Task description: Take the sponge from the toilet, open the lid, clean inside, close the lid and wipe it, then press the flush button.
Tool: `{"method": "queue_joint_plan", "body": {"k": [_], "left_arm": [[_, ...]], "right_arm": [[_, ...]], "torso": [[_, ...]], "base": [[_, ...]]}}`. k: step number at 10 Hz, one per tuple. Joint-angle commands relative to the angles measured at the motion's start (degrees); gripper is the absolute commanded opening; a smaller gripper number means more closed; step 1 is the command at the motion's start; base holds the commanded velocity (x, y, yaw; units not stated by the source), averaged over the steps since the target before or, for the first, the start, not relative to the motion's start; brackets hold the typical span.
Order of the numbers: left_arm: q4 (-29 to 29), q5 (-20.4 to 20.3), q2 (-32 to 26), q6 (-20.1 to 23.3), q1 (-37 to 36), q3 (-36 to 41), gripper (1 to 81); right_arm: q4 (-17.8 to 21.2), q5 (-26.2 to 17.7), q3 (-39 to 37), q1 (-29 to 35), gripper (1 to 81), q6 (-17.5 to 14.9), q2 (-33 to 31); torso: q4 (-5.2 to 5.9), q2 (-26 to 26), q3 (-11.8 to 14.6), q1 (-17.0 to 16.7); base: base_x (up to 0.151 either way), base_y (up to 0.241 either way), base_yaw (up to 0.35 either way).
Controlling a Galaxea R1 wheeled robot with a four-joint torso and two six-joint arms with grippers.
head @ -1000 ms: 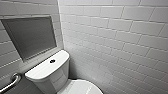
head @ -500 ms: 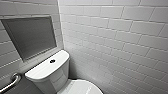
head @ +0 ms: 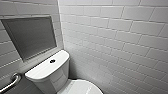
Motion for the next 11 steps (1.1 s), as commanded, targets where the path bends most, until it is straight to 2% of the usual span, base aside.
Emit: {"method": "queue_joint_plan", "body": {"k": [1, 7, 8, 10, 11], "left_arm": [[1.1, 1.2, 1.7, 0.5, -5.7, -0.9, 81.1], [0.7, 0.3, 3.2, -0.2, -5.9, -2.8, 81.1], [0.7, -2.2, 3.4, -0.2, -5.8, -3.1, 81.1], [0.2, -4.7, 3.1, -0.5, -5.3, -3.0, 81.1], [0.3, -8.9, 3.2, -1.4, -4.8, -3.2, 81.1]], "right_arm": [[-0.9, -1.7, 1.1, 1.7, 1.0, 0.5, -3.5], [-1.0, -1.3, 1.9, 1.4, 1.0, 0.6, -4.2], [-1.1, -1.3, 2.4, 1.4, 1.0, 0.6, -4.4], [-1.0, -1.2, 2.7, 1.3, 1.0, 0.6, -4.6], [-1.0, -1.2, 2.9, 1.4, 1.0, 0.6, -4.6]], "torso": [[0.00, 0.0, 0.0, 0.0], [0.00, 0.0, 0.0, 0.0], [0.00, 0.0, 0.0, 0.0], [0.00, 0.0, 0.0, 0.0], [0.00, 0.0, 0.0, 0.0]], "base": [[0.000, 0.000, 0.000], [0.000, 0.000, 0.000], [0.000, 0.000, 0.000], [0.000, 0.000, 0.000], [0.000, 0.000, 0.000]]}}
